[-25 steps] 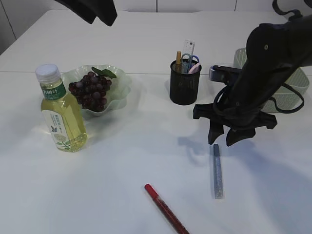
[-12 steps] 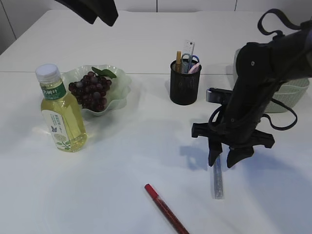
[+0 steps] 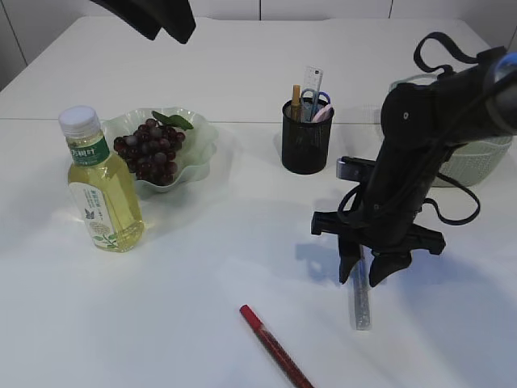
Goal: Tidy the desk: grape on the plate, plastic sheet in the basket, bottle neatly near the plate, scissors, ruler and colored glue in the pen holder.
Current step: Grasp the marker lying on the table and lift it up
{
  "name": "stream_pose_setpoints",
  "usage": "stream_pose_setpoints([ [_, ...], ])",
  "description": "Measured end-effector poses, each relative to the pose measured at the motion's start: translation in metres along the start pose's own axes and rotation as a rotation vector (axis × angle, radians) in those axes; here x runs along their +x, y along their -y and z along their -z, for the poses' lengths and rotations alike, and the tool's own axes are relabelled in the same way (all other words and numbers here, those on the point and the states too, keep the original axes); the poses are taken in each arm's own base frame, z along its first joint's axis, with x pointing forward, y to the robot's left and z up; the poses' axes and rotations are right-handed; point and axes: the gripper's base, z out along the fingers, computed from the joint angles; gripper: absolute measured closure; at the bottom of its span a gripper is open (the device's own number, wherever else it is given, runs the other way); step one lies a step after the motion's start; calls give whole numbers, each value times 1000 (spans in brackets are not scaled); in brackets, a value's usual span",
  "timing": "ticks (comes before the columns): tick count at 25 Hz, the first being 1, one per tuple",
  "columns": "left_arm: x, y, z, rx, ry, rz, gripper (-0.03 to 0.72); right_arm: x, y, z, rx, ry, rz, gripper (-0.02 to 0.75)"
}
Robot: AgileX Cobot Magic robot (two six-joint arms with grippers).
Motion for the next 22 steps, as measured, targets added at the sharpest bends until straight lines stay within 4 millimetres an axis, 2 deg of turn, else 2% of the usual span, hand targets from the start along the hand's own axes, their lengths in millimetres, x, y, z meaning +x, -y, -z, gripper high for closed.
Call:
stream_pose_setpoints([
  [13,0,0,0,0,0,0,408,-1,1,-11,14,-30,-5,393],
  [22,0,-1,0,-7,1,-2,408,-1,2,-12,18,-31,-3,393],
])
